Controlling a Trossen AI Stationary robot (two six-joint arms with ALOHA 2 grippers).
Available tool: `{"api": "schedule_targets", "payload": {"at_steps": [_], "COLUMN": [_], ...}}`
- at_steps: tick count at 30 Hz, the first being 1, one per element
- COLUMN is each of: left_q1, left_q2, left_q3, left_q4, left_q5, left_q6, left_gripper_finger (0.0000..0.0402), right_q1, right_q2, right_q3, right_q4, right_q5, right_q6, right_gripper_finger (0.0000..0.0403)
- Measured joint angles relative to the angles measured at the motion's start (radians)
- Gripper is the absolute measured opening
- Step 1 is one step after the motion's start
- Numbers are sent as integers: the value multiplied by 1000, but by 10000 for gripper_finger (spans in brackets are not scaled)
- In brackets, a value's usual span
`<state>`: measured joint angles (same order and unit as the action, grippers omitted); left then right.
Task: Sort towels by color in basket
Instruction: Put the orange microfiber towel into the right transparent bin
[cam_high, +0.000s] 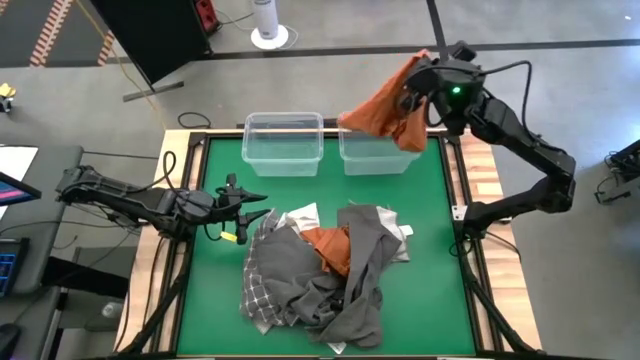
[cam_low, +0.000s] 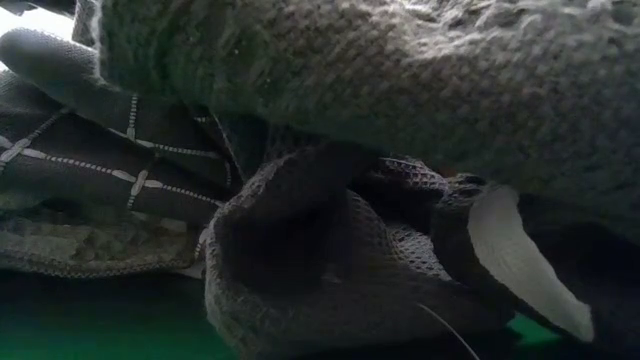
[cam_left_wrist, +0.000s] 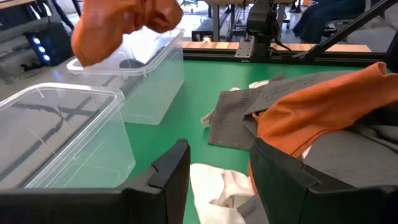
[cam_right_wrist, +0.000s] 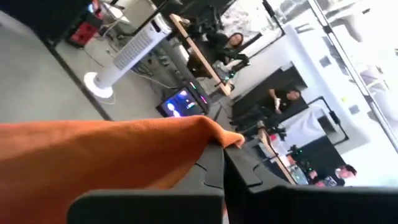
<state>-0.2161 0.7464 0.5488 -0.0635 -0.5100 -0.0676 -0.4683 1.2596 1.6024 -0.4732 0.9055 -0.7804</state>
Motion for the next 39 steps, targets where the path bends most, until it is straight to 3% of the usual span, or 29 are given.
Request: {"api": "schedule_targets", "payload": {"at_steps": [5, 15, 22, 27, 32, 39], "left_q1": [0, 0, 0, 0, 0, 0], "left_q2": [0, 0, 0, 0, 0, 0], "left_q3": [0, 0, 0, 0, 0, 0], "left_q4": [2, 16, 18, 17, 15, 2], "left_q5": [-15, -19, -19, -20, -20, -20], "left_q6": [14, 22, 30, 33, 28, 8], "left_gripper_finger": [160, 160, 160, 160, 160, 160], "right_q1": [2, 3, 43, 66, 50, -17], "right_q2": [-31, 9, 53, 51, 55, 48], "right_q3": [0, 1, 1, 1, -15, -19], "right_q4": [55, -90, -71, -86, -116, -294], "right_q5": [11, -180, -265, -395, -397, -392], "right_q6": [-21, 102, 129, 202, 312, 466], "right_gripper_finger": [16, 17, 17, 17, 17, 17]}}
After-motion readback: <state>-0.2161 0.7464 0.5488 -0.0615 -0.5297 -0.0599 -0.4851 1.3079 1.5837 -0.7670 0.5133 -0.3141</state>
